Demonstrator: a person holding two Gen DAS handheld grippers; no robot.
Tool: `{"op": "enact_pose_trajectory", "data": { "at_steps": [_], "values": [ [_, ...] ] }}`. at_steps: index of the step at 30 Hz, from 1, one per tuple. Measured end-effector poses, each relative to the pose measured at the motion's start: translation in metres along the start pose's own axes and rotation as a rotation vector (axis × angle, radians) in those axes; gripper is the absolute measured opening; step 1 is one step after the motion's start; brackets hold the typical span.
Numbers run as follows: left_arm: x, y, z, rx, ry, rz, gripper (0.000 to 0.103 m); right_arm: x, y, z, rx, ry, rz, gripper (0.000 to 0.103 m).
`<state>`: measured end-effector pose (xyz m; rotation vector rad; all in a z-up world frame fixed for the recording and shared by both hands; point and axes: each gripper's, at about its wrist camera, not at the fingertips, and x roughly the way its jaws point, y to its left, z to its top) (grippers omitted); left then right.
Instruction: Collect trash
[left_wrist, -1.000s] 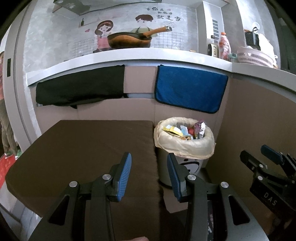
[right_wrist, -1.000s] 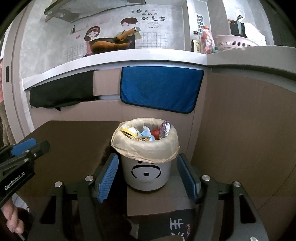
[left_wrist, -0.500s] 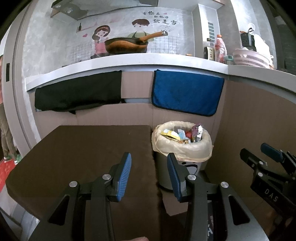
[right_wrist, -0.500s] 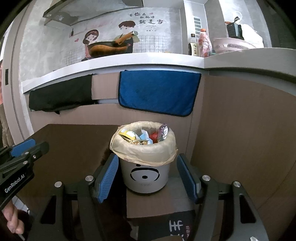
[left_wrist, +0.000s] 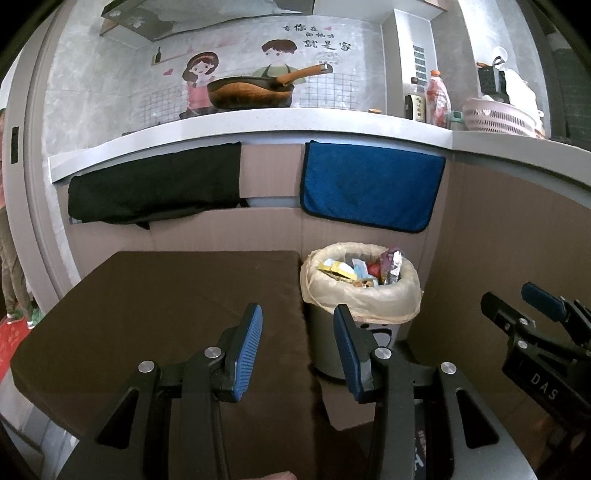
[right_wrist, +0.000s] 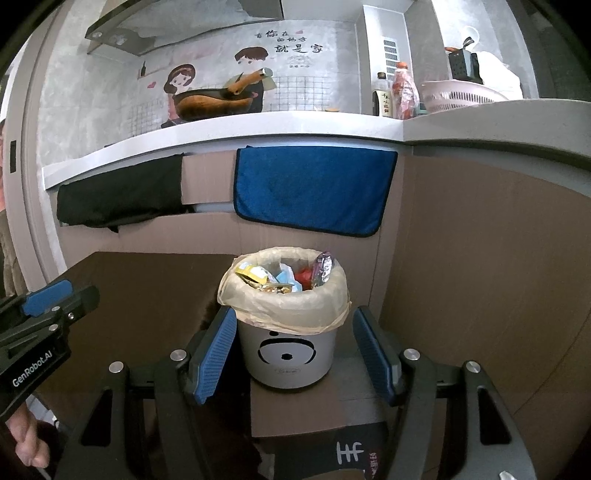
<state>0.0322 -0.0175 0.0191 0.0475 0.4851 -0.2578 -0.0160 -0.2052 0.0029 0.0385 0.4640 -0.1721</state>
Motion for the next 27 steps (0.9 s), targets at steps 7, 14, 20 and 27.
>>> {"op": "enact_pose_trajectory", "data": {
  "at_steps": [7,14,20,27],
  "values": [
    [-0.0010,-0.0015,0.0017,-0.004,0.001,-0.003,0.042,0.0003,-0.0023,0.0022,-0.001,-0.010,-0.002,0.063],
    [-0.0016,-0.0021,0.0025,-0.003,0.002,-0.004,0.042,-0.0005,-0.0022,0.0016,0.000,-0.009,-0.001,0.063],
    [-0.0017,-0.0031,0.0035,0.000,-0.003,0.000,0.042,0.0006,-0.0022,0.0020,0.000,-0.013,0.001,0.063],
    [-0.0015,-0.0031,0.0045,0.000,-0.005,0.000,0.042,0.0006,-0.0021,0.0016,0.001,-0.011,0.001,0.063]
  ]
}}
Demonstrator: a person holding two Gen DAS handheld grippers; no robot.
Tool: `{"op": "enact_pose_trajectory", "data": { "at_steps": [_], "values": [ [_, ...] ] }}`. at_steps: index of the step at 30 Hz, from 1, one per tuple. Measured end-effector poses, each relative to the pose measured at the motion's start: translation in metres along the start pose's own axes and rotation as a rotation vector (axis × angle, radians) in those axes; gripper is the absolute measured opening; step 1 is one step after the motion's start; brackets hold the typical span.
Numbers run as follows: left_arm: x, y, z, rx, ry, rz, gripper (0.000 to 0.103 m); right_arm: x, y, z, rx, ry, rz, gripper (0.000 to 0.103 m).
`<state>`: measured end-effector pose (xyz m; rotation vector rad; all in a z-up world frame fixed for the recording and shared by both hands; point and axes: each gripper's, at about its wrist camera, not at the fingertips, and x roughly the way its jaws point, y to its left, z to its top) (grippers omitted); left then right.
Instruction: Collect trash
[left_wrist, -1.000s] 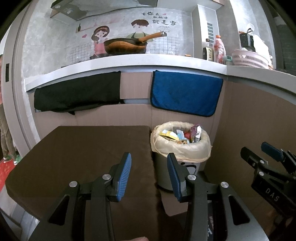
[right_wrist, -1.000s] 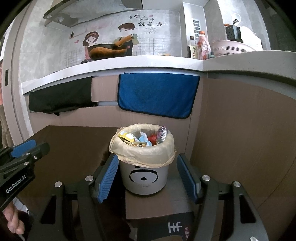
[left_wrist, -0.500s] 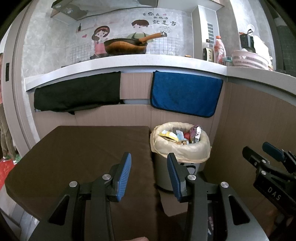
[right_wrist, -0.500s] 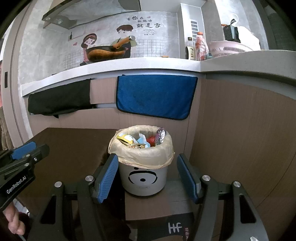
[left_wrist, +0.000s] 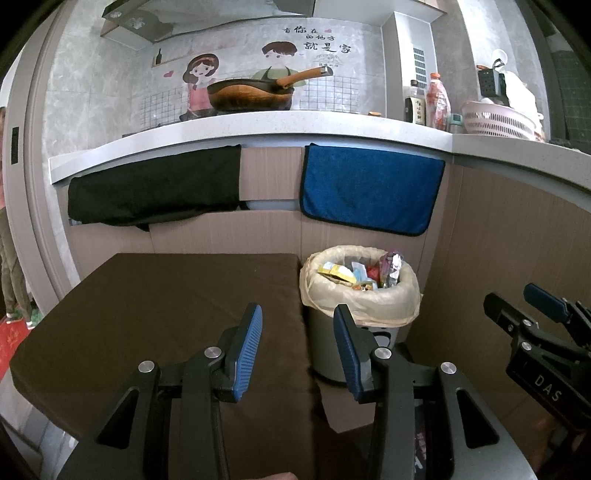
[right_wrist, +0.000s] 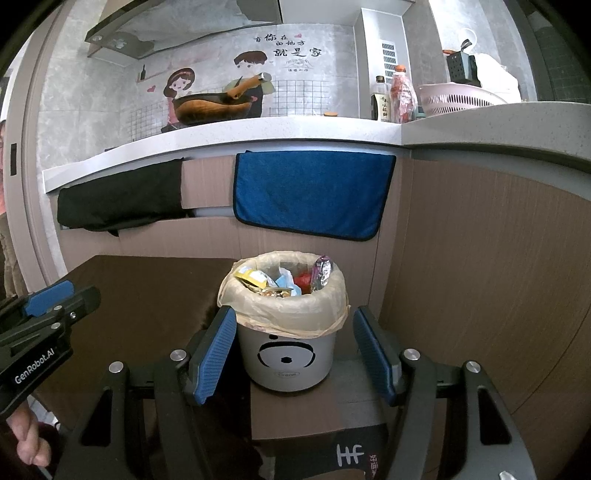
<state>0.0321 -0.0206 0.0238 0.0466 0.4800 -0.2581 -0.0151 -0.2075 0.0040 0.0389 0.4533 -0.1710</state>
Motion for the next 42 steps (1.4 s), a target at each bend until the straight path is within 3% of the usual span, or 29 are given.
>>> {"op": "enact_pose_trajectory", "data": {
  "at_steps": [42],
  "values": [
    [0.001,-0.012,0.000,0.012,-0.005,-0.014,0.042,-0.001,0.001,0.000,0.001,-0.002,0.000,0.065]
  ]
}}
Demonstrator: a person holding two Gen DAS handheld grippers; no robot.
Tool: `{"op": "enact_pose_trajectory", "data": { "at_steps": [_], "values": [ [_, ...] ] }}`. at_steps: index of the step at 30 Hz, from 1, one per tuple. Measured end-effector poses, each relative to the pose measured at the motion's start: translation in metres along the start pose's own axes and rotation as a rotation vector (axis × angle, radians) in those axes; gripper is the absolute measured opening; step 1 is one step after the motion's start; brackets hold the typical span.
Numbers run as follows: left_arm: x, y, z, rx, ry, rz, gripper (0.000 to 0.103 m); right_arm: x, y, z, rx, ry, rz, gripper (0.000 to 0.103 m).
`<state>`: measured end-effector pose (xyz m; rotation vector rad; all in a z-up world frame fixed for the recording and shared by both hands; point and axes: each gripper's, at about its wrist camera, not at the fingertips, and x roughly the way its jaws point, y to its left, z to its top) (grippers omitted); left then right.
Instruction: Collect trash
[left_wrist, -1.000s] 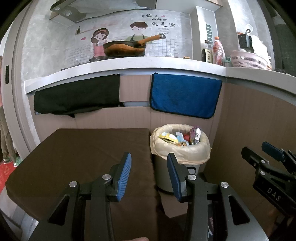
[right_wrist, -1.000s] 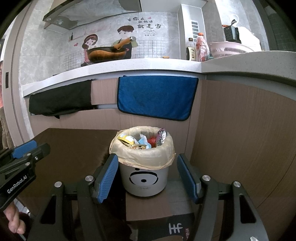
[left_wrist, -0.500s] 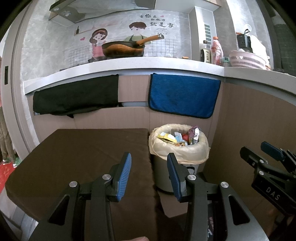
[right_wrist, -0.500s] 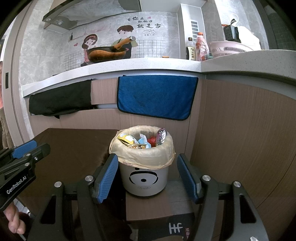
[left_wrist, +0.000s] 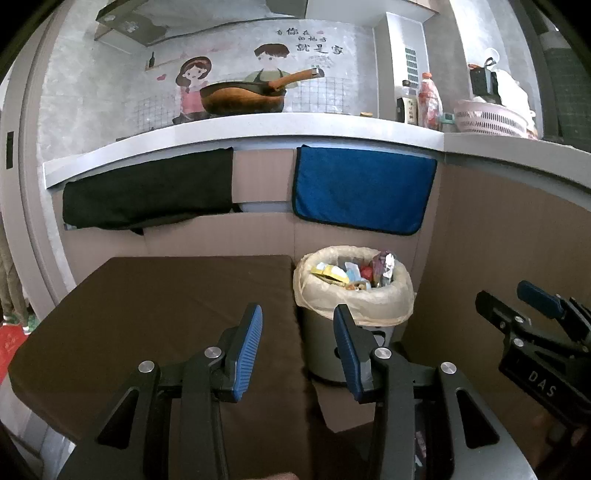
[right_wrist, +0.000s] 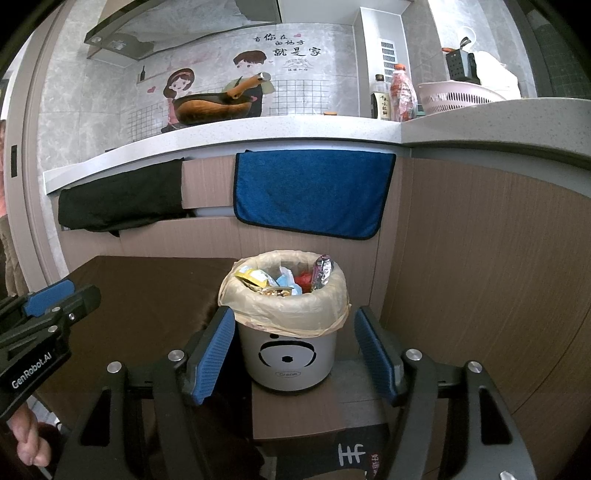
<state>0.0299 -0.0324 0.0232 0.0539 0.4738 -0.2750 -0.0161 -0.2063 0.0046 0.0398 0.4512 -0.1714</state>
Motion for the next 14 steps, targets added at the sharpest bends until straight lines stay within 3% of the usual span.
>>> {"op": "enact_pose_trajectory", "data": {
  "at_steps": [14],
  "values": [
    [0.0015,0.0036,-0.0014,-0.002,0.000,0.006,0.042,0.0000,0.0001,-0.0012,0.008,0.007,0.003,0.065]
  ]
}}
